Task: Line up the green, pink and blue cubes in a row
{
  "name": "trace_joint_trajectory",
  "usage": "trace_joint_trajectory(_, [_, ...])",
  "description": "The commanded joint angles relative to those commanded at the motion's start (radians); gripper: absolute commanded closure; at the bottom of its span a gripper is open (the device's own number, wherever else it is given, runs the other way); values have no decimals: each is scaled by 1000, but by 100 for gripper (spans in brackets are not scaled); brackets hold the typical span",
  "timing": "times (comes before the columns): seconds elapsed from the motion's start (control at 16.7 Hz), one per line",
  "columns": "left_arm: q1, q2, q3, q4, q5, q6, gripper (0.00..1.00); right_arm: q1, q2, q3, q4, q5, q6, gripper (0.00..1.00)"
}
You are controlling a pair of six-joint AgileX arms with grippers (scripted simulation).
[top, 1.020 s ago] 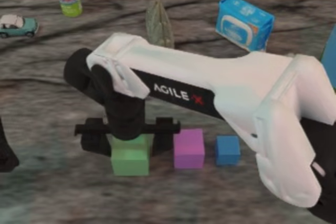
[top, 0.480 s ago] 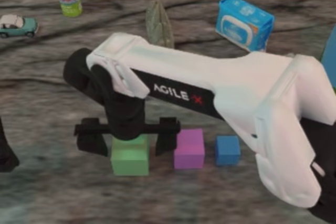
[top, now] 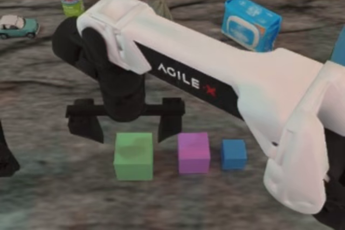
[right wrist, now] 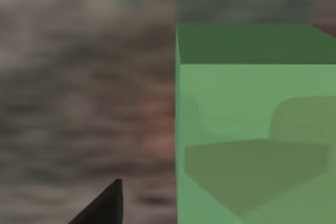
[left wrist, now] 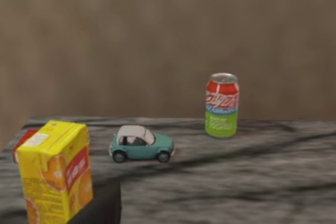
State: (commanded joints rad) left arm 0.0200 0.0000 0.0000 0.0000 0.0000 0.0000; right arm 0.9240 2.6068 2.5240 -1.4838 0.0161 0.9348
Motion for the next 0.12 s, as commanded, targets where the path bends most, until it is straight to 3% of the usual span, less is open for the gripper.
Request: trace_joint_trajectory(0.12, [0,0,0,0,0,0,0,0,-2,22,-22,0,-2,0])
